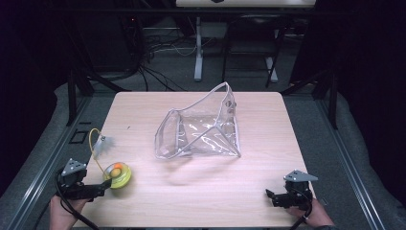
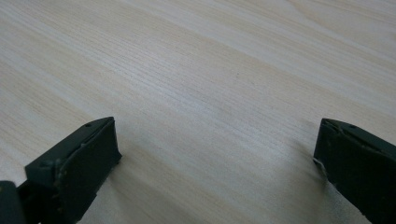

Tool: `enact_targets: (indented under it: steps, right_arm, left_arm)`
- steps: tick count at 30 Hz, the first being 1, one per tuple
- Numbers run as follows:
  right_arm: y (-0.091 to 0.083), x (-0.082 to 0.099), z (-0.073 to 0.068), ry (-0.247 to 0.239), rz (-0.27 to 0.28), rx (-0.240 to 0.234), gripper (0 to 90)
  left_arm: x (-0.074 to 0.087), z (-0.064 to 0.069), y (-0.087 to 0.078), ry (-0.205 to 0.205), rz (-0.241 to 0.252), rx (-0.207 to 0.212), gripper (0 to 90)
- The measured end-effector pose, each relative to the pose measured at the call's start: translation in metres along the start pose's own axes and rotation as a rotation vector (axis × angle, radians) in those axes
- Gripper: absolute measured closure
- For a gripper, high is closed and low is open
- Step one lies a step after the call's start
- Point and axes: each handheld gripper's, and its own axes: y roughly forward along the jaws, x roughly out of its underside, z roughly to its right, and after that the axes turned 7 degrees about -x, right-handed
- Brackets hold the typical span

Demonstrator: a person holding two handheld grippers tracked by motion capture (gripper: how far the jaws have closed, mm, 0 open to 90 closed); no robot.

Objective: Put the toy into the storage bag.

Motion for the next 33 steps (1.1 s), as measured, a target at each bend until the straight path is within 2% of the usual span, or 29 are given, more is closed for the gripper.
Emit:
enact_targets:
  steps: [2,3,4,7,11,12,15,18,21,23,24,25,27,28,29,31,33]
  right_arm:
    - [0.000,0.000,0.000,0.002,0.002,-0.002,0.0]
    - [0.000,0.000,0.000,0.001,0.002,-0.001,0.0]
    - [0.000,0.000,0.000,0.001,0.002,-0.001,0.0]
    - [0.000,0.000,0.000,0.000,0.000,0.001,0.0]
    - [0.000,0.000,0.000,0.002,0.002,-0.001,0.0]
    - [0.000,0.000,0.000,0.002,0.002,-0.001,0.0]
    - [0.000,0.000,0.000,0.002,0.002,-0.001,0.0]
    - [0.000,0.000,0.000,0.002,0.002,-0.001,0.0]
    - [0.000,0.000,0.000,0.004,0.004,0.000,0.0]
    - [0.000,0.000,0.000,0.004,0.004,0.000,0.0]
    - [0.000,0.000,0.000,0.004,0.004,0.000,0.0]
    - [0.000,0.000,0.000,0.004,0.004,0.001,0.0]
    - [0.000,0.000,0.000,0.002,0.001,0.000,0.0]
    - [0.000,0.000,0.000,0.002,0.001,0.000,0.0]
    - [0.000,0.000,0.000,0.002,0.001,0.000,0.0]
    - [0.000,0.000,-0.001,0.004,0.004,0.001,0.0]
    - [0.000,0.000,0.000,0.002,0.002,0.000,0.0]
  left_arm:
    - [-0.004,0.000,-0.003,-0.002,0.023,-0.002,0.0]
    - [-0.008,0.001,-0.006,-0.011,0.064,-0.003,0.0]
    - [-0.008,0.001,-0.006,-0.011,0.064,-0.003,0.0]
    - [-0.015,0.001,-0.011,-0.030,0.113,0.006,0.0]
    - [-0.017,0.000,-0.014,-0.046,0.134,0.023,0.0]
    - [-0.019,0.000,-0.017,-0.050,0.158,0.019,0.0]
    - [-0.022,-0.002,-0.020,-0.054,0.186,0.016,0.0]
    - [-0.028,-0.004,-0.026,-0.076,0.219,0.030,0.1]
    - [-0.032,-0.002,-0.029,-0.076,0.244,0.018,0.2]
    - [-0.035,0.003,-0.033,-0.061,0.279,0.009,8.8]
    - [-0.035,0.003,-0.033,-0.061,0.279,0.009,17.0]
    - [-0.036,0.004,-0.033,-0.055,0.278,0.012,17.0]
    - [-0.037,0.006,-0.032,-0.047,0.285,0.014,31.0]
    - [-0.038,0.007,-0.031,-0.046,0.280,0.018,31.0]
    - [-0.038,0.007,-0.031,-0.049,0.282,0.017,38.2]
    - [-0.038,0.007,-0.031,-0.050,0.280,0.022,46.3]
    - [-0.038,0.007,-0.032,-0.052,0.289,0.022,48.5]
